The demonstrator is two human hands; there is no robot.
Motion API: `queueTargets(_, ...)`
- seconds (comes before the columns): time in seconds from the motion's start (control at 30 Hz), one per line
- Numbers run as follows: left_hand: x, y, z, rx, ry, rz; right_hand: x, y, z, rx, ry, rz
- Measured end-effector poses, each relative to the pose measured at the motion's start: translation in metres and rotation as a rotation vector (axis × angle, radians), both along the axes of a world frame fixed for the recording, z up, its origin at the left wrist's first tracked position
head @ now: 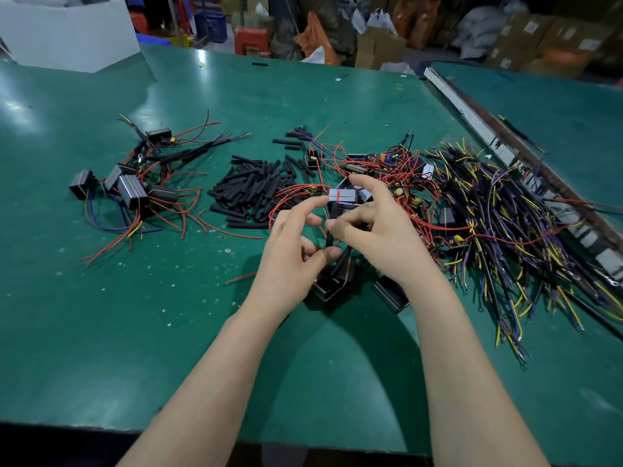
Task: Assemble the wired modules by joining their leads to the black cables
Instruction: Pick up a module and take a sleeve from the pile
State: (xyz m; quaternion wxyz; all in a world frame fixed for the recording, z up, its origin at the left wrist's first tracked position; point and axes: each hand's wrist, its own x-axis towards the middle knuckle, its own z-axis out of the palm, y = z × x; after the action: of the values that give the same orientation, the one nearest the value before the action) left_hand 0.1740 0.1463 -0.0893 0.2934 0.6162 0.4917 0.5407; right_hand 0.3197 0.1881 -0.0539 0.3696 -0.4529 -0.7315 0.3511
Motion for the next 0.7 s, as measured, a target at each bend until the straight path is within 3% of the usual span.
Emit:
queueTargets(0.23,-0.0019,-0.001,0.0002,-0.079,0.071,0.025,-0.0028,-0.0032,0.0048,-0.028,0.063,-0.012)
queueTargets(0.43,0.0029,-0.004,0.0037,-0.05,-0.008,0.061,-0.0038,-0.0043,0.0072,-0.029,0.145,-0.033)
queueTargets(0.7,0.0034,-0.0072,0.0067,-0.048,0.204,0.066,-0.0027,-0.0007,0.0096,0.059,0.339,-0.257)
